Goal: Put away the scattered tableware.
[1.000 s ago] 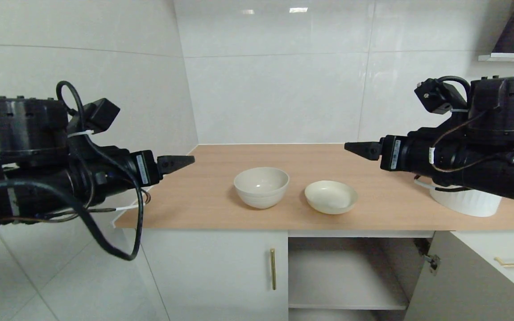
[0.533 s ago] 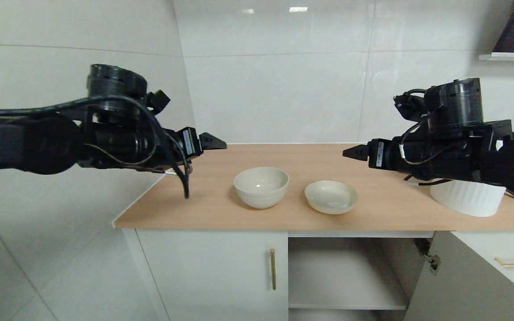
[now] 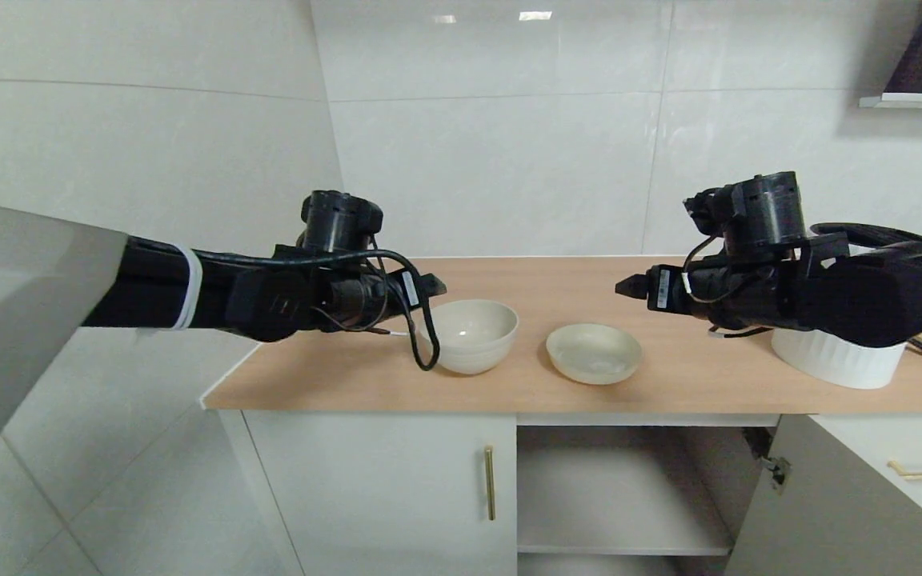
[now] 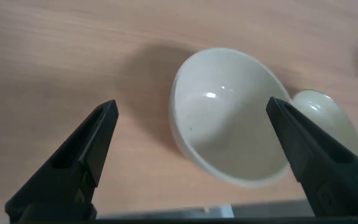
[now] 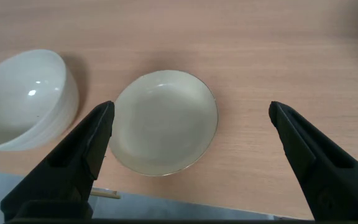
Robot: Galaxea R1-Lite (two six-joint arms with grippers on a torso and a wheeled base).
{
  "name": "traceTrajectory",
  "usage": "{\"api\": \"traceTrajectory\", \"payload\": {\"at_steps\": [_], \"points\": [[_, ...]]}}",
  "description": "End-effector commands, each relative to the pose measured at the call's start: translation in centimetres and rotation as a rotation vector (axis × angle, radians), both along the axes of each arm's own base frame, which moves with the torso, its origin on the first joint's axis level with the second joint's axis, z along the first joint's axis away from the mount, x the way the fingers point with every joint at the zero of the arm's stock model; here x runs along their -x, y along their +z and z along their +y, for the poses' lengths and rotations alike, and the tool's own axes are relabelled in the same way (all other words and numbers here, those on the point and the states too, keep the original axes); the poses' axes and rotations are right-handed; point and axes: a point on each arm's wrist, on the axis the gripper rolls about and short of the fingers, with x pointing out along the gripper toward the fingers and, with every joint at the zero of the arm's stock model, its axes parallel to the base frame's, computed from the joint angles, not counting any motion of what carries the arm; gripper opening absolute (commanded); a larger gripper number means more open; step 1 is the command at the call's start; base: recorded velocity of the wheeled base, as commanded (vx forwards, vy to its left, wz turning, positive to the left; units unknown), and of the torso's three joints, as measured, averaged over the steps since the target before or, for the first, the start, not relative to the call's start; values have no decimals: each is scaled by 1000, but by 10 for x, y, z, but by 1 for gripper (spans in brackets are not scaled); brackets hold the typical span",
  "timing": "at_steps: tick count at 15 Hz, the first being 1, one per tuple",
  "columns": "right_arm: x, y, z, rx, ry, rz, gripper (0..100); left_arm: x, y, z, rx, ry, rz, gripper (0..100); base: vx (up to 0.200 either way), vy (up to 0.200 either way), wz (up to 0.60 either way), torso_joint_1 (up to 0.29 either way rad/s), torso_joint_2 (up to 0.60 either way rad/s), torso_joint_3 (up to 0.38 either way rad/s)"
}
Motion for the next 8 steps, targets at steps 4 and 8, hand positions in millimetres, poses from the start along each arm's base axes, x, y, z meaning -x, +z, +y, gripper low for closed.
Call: {"api": "traceTrajectory", "payload": {"at_steps": [4, 8], "points": [[-4, -7, 2, 6, -1, 15, 100, -17, -30, -7, -17, -1, 51, 100, 0, 0, 0, 0, 0, 0], [-4, -8, 2, 7, -1, 16, 100, -22, -40, -8, -24, -2, 70, 100, 0, 0, 0, 0, 0, 0]]}}
